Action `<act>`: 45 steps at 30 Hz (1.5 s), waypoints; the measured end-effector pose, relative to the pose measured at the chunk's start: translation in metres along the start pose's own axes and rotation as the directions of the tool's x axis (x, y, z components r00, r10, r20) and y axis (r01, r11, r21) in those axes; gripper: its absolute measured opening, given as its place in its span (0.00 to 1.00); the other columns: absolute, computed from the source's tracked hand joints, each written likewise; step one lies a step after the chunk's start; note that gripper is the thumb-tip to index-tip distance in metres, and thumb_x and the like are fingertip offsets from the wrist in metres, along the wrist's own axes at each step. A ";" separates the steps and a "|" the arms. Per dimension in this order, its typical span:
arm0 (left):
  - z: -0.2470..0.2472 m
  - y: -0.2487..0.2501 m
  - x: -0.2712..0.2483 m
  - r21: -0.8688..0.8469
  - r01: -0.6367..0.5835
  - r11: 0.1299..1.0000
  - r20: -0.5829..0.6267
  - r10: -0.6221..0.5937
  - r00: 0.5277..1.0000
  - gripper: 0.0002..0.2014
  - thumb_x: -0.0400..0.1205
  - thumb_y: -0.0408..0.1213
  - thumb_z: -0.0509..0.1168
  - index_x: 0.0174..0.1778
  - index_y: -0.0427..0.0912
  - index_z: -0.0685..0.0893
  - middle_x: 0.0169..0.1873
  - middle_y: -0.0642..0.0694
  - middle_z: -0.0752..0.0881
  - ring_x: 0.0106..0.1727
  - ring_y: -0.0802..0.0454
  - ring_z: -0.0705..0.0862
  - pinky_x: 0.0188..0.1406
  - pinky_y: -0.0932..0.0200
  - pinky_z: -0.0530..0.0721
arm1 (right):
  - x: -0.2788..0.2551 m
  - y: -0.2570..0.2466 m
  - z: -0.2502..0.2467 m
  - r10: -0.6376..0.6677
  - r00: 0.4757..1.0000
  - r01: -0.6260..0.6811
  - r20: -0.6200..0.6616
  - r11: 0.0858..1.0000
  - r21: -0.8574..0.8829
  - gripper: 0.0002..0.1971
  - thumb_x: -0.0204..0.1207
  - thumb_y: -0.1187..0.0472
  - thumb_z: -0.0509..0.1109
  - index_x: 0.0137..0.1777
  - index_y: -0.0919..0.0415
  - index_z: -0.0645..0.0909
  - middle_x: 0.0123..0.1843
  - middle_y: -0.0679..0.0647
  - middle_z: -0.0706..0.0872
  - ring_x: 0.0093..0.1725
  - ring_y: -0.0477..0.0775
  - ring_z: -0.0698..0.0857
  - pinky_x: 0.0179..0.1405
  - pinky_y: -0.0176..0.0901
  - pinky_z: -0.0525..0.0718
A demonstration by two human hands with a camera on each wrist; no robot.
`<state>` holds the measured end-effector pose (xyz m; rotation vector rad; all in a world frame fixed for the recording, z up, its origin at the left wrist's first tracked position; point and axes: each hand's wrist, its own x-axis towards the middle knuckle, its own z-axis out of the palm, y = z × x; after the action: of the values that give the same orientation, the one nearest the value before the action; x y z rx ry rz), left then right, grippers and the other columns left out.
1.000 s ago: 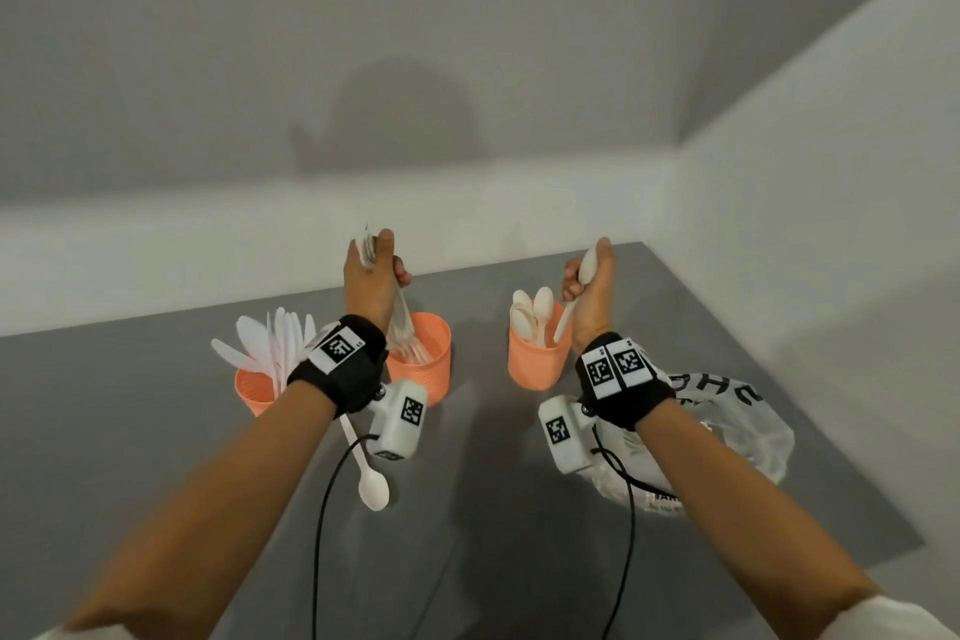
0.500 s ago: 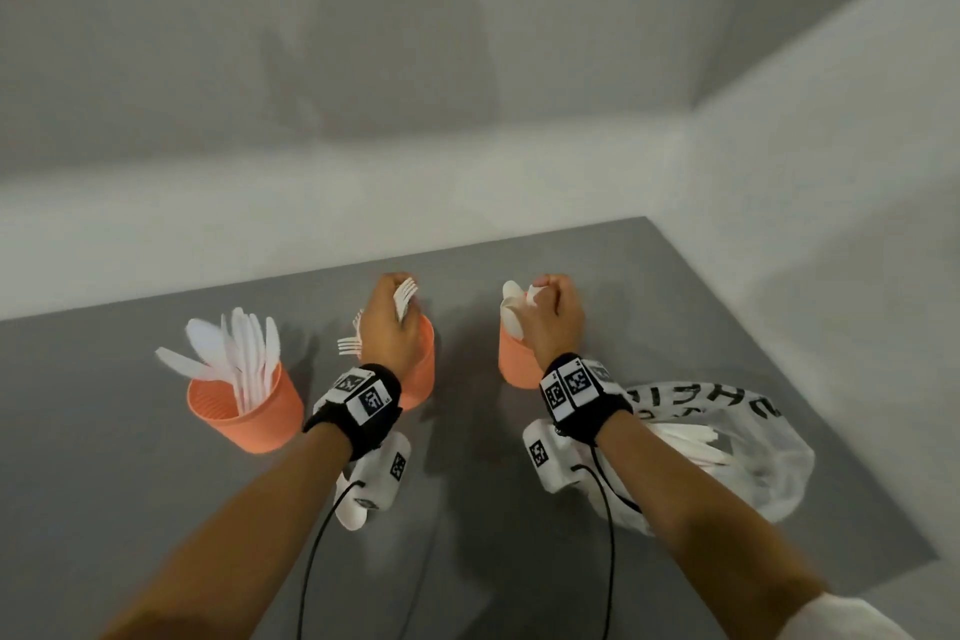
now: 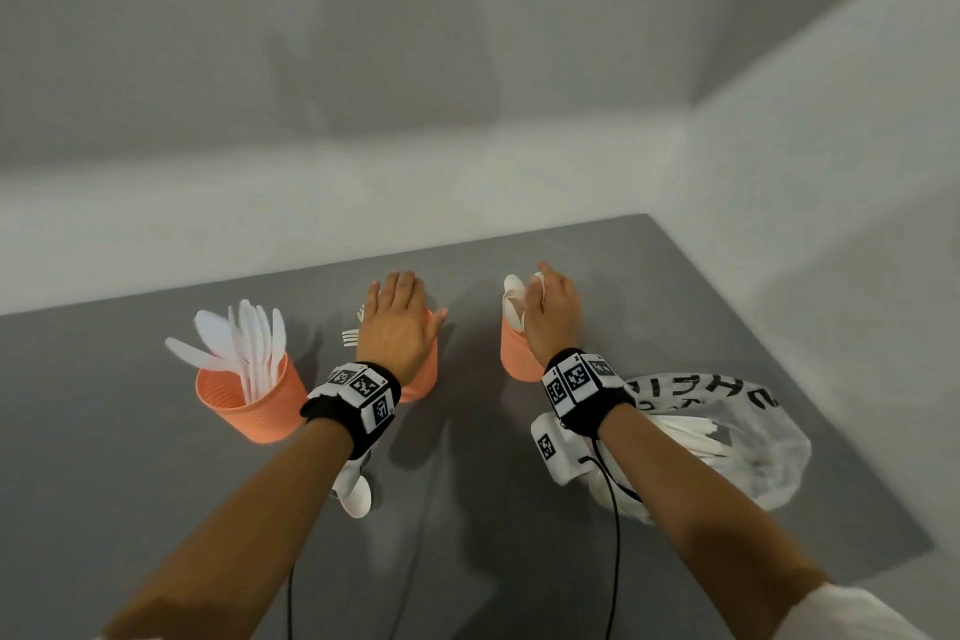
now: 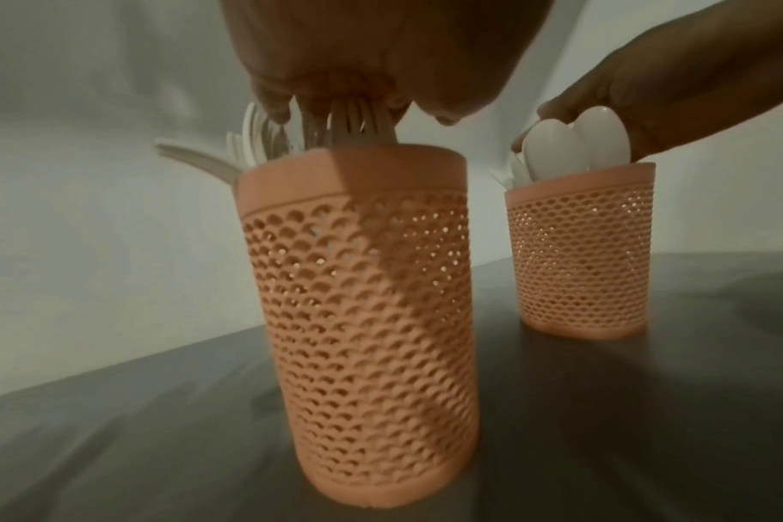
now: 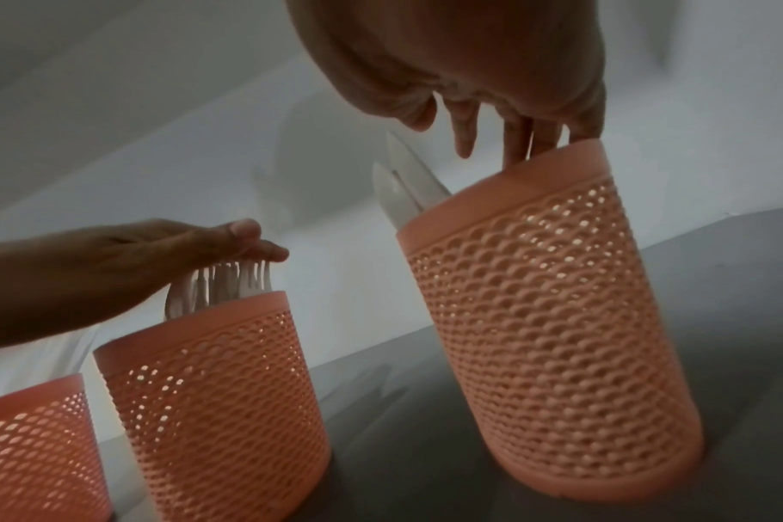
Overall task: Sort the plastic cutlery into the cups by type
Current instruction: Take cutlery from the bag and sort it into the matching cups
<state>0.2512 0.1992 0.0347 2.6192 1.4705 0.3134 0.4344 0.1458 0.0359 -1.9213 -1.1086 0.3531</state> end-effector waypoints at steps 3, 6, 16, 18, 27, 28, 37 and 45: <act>-0.002 0.001 -0.001 0.089 0.047 0.995 0.034 -0.050 0.998 0.39 0.79 0.65 0.34 0.82 0.42 0.50 0.81 0.37 0.55 0.83 0.42 0.49 0.80 0.43 0.40 | 0.000 0.005 -0.001 0.021 0.998 -0.017 0.067 0.998 -0.061 0.26 0.83 0.52 0.48 0.77 0.65 0.65 0.73 0.65 0.73 0.75 0.63 0.67 0.75 0.55 0.63; -0.009 0.005 -0.003 0.090 0.072 0.993 0.072 -0.079 0.994 0.38 0.82 0.63 0.42 0.82 0.45 0.42 0.82 0.37 0.46 0.83 0.42 0.42 0.80 0.42 0.37 | -0.004 0.001 -0.004 0.031 0.997 -0.028 0.071 0.999 -0.047 0.36 0.74 0.45 0.42 0.79 0.65 0.62 0.76 0.64 0.70 0.77 0.62 0.65 0.77 0.57 0.61; -0.042 0.003 -0.024 -0.304 0.071 0.950 -0.036 -0.086 0.996 0.35 0.84 0.55 0.50 0.82 0.43 0.45 0.82 0.38 0.48 0.84 0.43 0.46 0.82 0.45 0.46 | -0.024 -0.015 -0.020 0.027 0.999 -0.023 -0.029 0.993 0.113 0.24 0.85 0.56 0.55 0.79 0.65 0.62 0.78 0.63 0.68 0.78 0.60 0.65 0.76 0.48 0.61; -0.051 0.000 -0.032 -0.445 0.009 0.896 -0.126 -0.073 0.989 0.31 0.85 0.49 0.54 0.81 0.40 0.53 0.81 0.38 0.57 0.82 0.42 0.55 0.80 0.48 0.57 | -0.032 -0.022 -0.022 0.000 0.997 0.012 -0.080 0.987 0.158 0.22 0.84 0.59 0.56 0.76 0.65 0.67 0.75 0.63 0.71 0.76 0.60 0.68 0.76 0.48 0.64; -0.076 -0.013 -0.085 -0.517 -0.136 0.845 -0.262 -0.004 0.965 0.09 0.78 0.30 0.63 0.51 0.36 0.85 0.39 0.39 0.88 0.38 0.45 0.85 0.46 0.52 0.85 | -0.083 -0.063 0.002 -0.172 0.983 0.151 0.057 0.952 0.266 0.09 0.77 0.68 0.64 0.54 0.66 0.83 0.52 0.61 0.87 0.46 0.49 0.80 0.51 0.35 0.77; -0.076 -0.016 -0.092 -0.508 -0.114 0.854 -0.239 -0.012 0.971 0.08 0.78 0.28 0.64 0.50 0.37 0.86 0.37 0.39 0.88 0.36 0.46 0.84 0.45 0.54 0.83 | -0.091 -0.064 0.009 -0.185 0.961 0.137 0.204 0.964 0.229 0.08 0.77 0.66 0.66 0.53 0.66 0.83 0.51 0.61 0.88 0.45 0.50 0.81 0.48 0.37 0.78; -0.067 -0.055 -0.156 -0.470 0.019 0.883 -0.157 -0.105 0.982 0.07 0.79 0.28 0.65 0.50 0.35 0.86 0.37 0.44 0.86 0.33 0.53 0.80 0.38 0.66 0.76 | -0.172 -0.051 0.088 0.076 0.705 0.318 0.706 0.855 -0.410 0.30 0.71 0.41 0.72 0.64 0.65 0.75 0.66 0.61 0.79 0.67 0.61 0.77 0.62 0.49 0.75; -0.057 -0.065 -0.175 -0.471 0.074 0.879 -0.098 -0.136 0.986 0.07 0.77 0.25 0.65 0.49 0.34 0.86 0.29 0.51 0.78 0.27 0.63 0.76 0.33 0.79 0.71 | -0.176 -0.043 0.084 0.161 0.784 0.156 0.599 0.883 -0.442 0.19 0.79 0.57 0.66 0.62 0.71 0.77 0.65 0.66 0.80 0.66 0.67 0.78 0.62 0.52 0.76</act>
<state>0.0951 0.0843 0.0553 2.1597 1.3572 0.7361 0.2601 0.0588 -0.0080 -2.3051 -1.7581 0.8334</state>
